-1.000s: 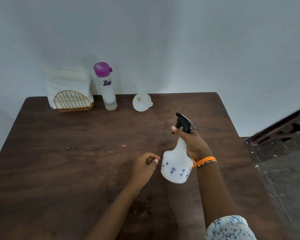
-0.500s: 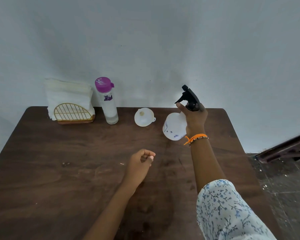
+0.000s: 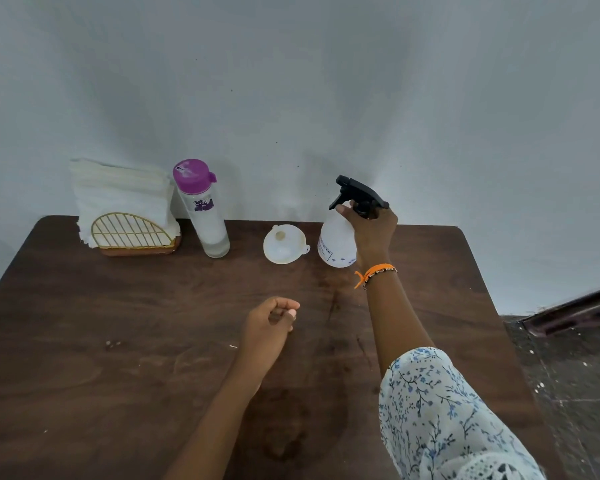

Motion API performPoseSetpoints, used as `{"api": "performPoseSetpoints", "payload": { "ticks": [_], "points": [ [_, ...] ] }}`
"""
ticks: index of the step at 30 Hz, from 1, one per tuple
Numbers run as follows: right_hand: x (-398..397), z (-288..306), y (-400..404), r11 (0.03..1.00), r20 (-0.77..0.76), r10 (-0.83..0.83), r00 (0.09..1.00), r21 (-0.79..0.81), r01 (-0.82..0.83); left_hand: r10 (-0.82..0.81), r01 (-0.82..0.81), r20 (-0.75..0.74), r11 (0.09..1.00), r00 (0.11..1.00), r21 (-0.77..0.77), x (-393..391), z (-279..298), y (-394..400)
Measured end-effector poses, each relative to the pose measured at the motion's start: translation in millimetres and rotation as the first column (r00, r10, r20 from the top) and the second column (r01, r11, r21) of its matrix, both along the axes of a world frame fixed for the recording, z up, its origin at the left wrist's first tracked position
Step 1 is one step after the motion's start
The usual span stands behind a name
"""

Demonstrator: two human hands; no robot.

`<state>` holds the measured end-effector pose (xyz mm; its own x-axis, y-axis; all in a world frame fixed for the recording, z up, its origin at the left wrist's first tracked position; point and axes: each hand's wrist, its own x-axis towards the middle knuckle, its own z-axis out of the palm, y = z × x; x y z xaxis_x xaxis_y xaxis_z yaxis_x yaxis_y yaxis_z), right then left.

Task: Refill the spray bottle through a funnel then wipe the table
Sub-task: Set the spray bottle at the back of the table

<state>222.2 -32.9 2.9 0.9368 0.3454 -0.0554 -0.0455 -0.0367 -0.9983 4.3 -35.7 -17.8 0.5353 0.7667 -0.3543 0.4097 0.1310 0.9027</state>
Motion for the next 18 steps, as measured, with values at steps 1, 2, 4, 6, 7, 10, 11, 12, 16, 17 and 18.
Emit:
{"api": "performPoseSetpoints", "payload": {
  "ticks": [1,2,4,6,7,10,11,12,16,17,18],
  "points": [
    [1,-1,1,1.000,0.005,0.010,1.000,-0.009,-0.010,0.005,-0.005,0.001,1.000,1.000,0.002,0,0,1],
    [2,-2,1,1.000,0.011,0.022,1.000,-0.021,-0.022,0.009,-0.009,0.000,1.000,1.000,0.000,1,0,2],
    [3,-5,3,0.997,0.031,0.054,0.998,-0.057,-0.052,0.014,-0.014,-0.008,1.000,1.000,-0.006,1,0,4],
    [2,-8,4,0.994,0.043,0.076,0.996,-0.079,-0.072,0.020,-0.020,-0.012,1.000,1.000,-0.011,1,1,5],
    [1,-9,5,0.994,0.044,0.073,0.996,-0.082,-0.069,0.025,-0.025,-0.008,1.000,1.000,-0.013,2,2,5],
    [-3,-12,0,0.992,0.056,0.065,0.996,-0.110,-0.059,0.033,-0.033,0.008,0.999,0.999,-0.019,1,8,6],
    [-5,-13,-3,0.991,0.064,0.079,0.995,-0.117,-0.071,0.035,-0.034,0.013,0.999,0.999,-0.022,0,10,6],
    [-7,-13,-9,0.990,0.059,0.091,0.994,-0.111,-0.084,0.037,-0.037,0.018,0.999,0.999,-0.023,-1,11,7],
    [-26,-13,-42,0.998,-0.058,0.013,0.998,-0.056,-0.016,0.053,-0.052,0.056,0.998,0.997,-0.021,-10,16,6],
    [-34,-14,-50,0.999,-0.083,-0.014,0.996,-0.051,0.009,0.059,-0.057,0.066,0.998,0.996,-0.023,-14,18,5],
    [-43,-15,-58,0.999,-0.113,-0.027,0.993,-0.039,0.023,0.066,-0.064,0.074,0.998,0.995,-0.026,-19,20,4]
  ]
}}
